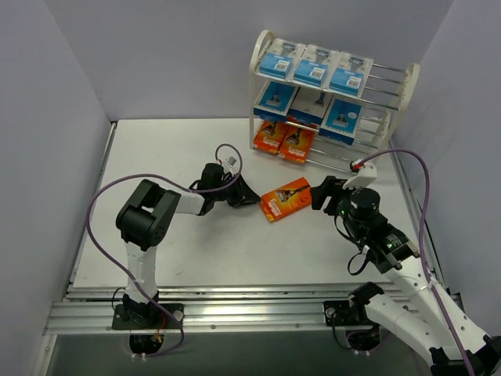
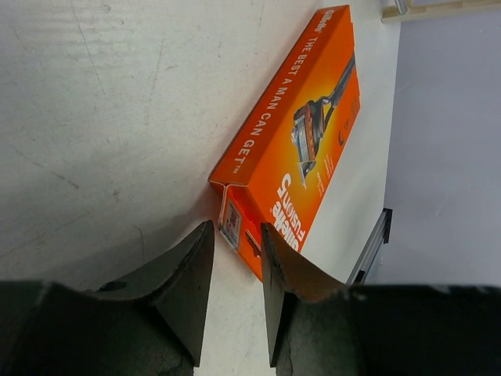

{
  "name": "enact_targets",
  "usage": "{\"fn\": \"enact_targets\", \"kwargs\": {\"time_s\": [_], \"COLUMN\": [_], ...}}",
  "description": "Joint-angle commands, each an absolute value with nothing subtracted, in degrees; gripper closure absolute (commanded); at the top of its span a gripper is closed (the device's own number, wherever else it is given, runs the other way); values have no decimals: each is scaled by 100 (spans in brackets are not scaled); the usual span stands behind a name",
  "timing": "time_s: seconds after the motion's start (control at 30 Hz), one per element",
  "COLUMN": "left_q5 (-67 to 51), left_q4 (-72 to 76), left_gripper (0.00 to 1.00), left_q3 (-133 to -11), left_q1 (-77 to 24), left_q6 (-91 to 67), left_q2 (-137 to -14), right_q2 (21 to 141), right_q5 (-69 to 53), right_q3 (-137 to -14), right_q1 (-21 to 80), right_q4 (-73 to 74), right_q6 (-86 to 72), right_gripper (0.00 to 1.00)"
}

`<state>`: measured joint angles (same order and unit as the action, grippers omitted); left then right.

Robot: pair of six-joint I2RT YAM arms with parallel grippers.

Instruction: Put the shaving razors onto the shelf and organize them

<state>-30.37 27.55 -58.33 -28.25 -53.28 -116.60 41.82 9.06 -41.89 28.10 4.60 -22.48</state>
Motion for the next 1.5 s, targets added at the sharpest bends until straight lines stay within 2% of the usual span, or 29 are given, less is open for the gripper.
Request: {"fn": "enact_targets", "kwargs": {"time_s": [0.0, 0.17, 0.4, 0.87, 1.03, 1.47], "left_q5": [-3208, -3322, -3463, -3647, -3762, -2997], "left_q4": [2523, 2478, 2803, 3313, 3884, 4130], "left_gripper": [61, 62, 71, 73, 97, 98], "left_q3": [-6170, -6319, -6319, -6328, -6258, -6029], "left_q1": [-2777, -2769, -2769, -2795, -2795, -3216], "left_q6": [-5115, -5133, -5369, -5730, -6152, -6082], "left_q2": [-11839, -12058, -12199, -12445, -12551, -12059], "right_q2": [4078, 4034, 4025, 3850, 3867, 3946], "right_q5": [1037, 1055, 1055, 1099, 1081, 1256], "right_q3": [-4175, -4175, -4149, -4122, -4122, -4280], "right_q1": [2769, 2769, 2777, 2769, 2777, 2777], "right_q4": [439, 448, 431, 404, 387, 352], "right_q6": [-2188, -2188, -2188, -2162, -2153, -2153], "right_gripper": [37, 37, 37, 38, 38, 38]}}
